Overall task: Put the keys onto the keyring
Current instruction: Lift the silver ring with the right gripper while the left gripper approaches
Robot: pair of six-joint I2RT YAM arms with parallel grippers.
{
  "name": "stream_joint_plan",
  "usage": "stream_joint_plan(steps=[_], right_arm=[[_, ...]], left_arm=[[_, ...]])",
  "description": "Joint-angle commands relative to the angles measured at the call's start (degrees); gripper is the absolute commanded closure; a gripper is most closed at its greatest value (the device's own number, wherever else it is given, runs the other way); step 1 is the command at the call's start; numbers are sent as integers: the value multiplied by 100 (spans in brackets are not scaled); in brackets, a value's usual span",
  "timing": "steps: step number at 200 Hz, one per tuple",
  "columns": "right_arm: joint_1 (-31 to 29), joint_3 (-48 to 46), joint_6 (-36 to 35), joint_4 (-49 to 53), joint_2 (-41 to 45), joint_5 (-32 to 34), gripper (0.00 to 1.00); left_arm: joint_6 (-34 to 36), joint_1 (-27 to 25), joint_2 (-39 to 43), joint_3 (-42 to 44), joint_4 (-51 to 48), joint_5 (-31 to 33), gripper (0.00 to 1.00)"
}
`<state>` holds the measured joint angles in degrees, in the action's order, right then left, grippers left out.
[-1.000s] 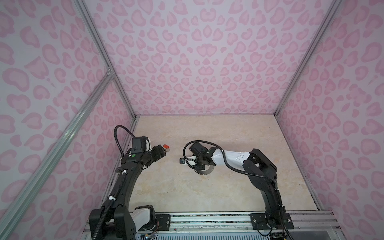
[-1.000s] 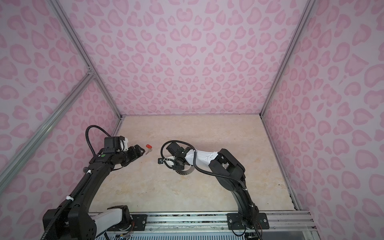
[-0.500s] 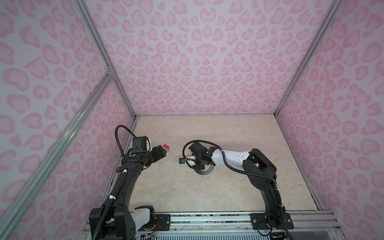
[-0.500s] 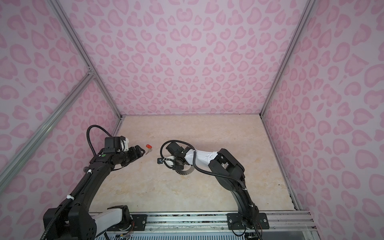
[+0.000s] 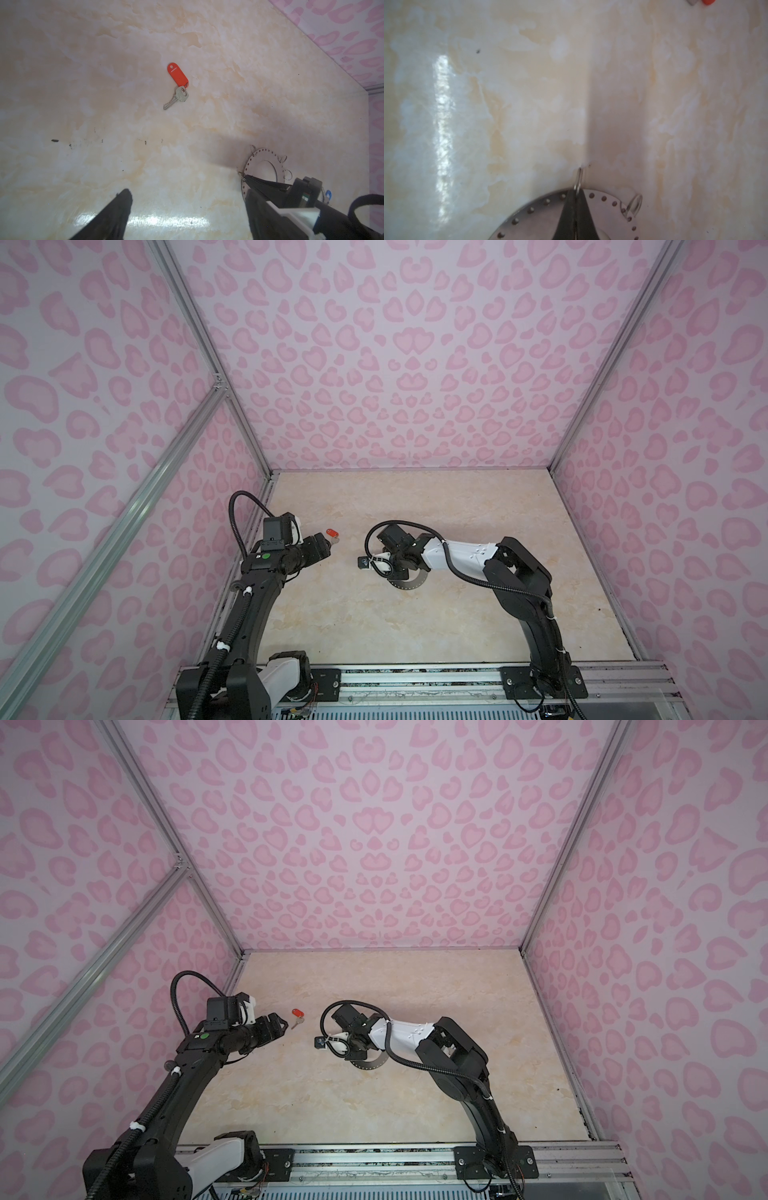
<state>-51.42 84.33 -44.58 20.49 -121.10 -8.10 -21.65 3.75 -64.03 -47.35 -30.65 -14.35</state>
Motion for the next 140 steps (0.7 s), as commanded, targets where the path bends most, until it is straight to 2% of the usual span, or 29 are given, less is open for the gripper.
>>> stream_joint_plan(steps=[1, 37, 88, 121, 140], right_arm=[[3, -22, 15, 21, 96, -66, 100], [92, -193, -33, 157, 491, -280, 100], [379, -766, -49, 146, 1283, -995, 100], [614, -900, 85, 342, 1744, -1511, 100], [791, -955, 99, 489, 1950, -1747, 100]], left_arm=[[155, 3, 104, 42, 50, 20, 13], [267, 3, 355, 160, 195, -41, 13], [628, -90, 744, 340, 375, -228, 15], [990, -625, 631, 207, 424, -280, 18], [1266, -1008, 544, -25, 310, -85, 19]])
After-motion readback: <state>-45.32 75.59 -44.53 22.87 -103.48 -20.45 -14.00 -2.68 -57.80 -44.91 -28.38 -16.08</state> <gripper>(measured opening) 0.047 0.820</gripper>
